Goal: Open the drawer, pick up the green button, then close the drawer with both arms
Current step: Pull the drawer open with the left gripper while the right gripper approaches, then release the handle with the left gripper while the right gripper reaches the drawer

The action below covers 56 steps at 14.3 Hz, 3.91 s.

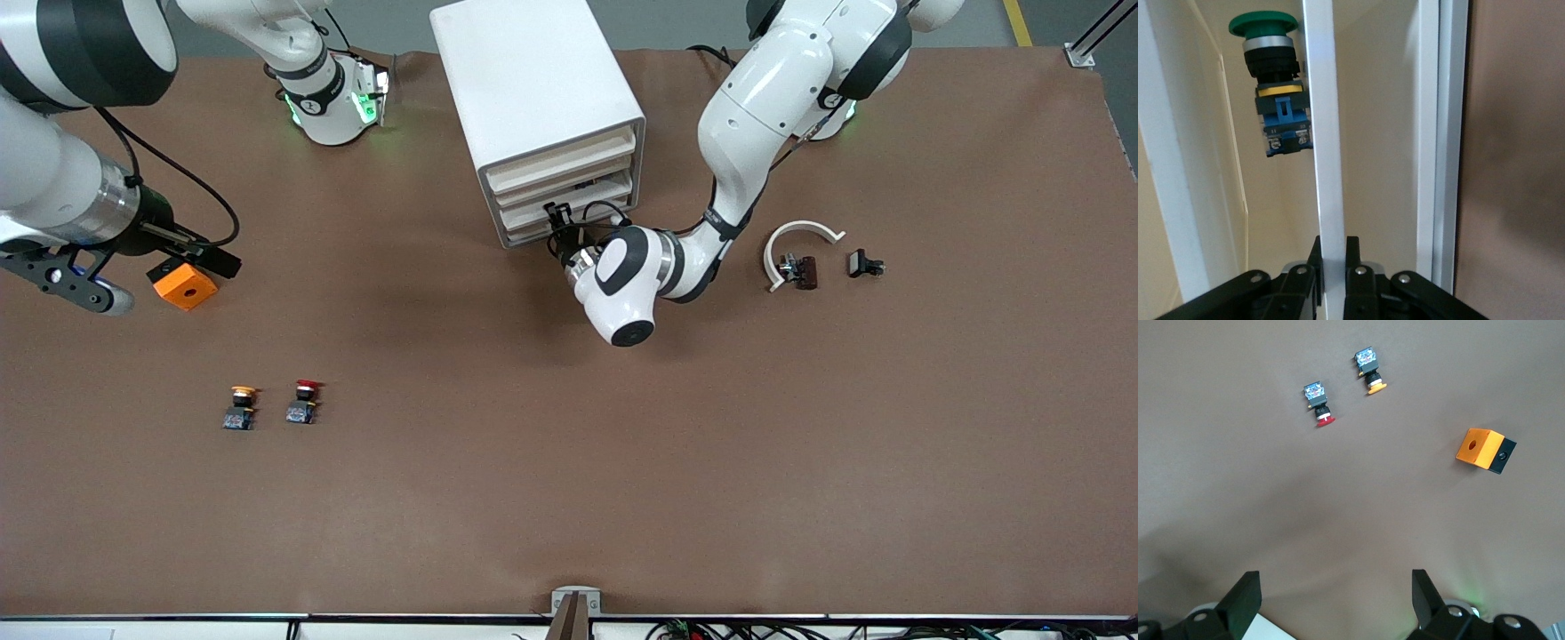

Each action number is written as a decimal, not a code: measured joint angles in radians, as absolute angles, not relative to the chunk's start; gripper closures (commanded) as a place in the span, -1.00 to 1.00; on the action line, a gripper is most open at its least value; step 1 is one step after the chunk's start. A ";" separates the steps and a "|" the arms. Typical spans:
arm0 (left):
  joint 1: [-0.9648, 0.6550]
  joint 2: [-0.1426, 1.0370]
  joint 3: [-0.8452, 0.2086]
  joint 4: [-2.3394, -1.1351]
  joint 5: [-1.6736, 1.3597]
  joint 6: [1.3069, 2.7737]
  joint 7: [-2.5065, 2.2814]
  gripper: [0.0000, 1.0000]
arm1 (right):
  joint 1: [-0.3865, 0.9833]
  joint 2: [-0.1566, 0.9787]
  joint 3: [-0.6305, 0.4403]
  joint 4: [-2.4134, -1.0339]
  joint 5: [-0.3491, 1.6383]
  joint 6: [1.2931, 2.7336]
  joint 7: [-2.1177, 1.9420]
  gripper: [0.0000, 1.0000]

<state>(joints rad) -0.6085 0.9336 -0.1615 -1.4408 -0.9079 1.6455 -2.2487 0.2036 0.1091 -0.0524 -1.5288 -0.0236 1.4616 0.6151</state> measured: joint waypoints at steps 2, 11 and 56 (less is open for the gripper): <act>-0.603 0.936 -0.161 -1.441 -0.912 1.640 -2.249 1.00 | 0.209 0.109 -0.051 -1.529 -0.024 1.462 0.623 -1.00; -0.581 0.936 -0.146 -1.420 -0.911 1.638 -2.246 1.00 | 0.246 0.109 -0.050 -1.529 -0.024 1.462 0.706 -1.00; -0.510 0.552 0.146 -1.182 -0.037 1.592 -1.000 -1.00 | 0.909 0.608 -0.044 -1.391 0.061 1.920 2.069 -1.00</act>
<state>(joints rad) -0.5104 0.5520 0.1465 -1.1818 -0.0366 1.5919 -0.9998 0.9094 0.6084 -0.0441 -1.3910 0.0608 1.9198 2.0693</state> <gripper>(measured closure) 0.000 0.000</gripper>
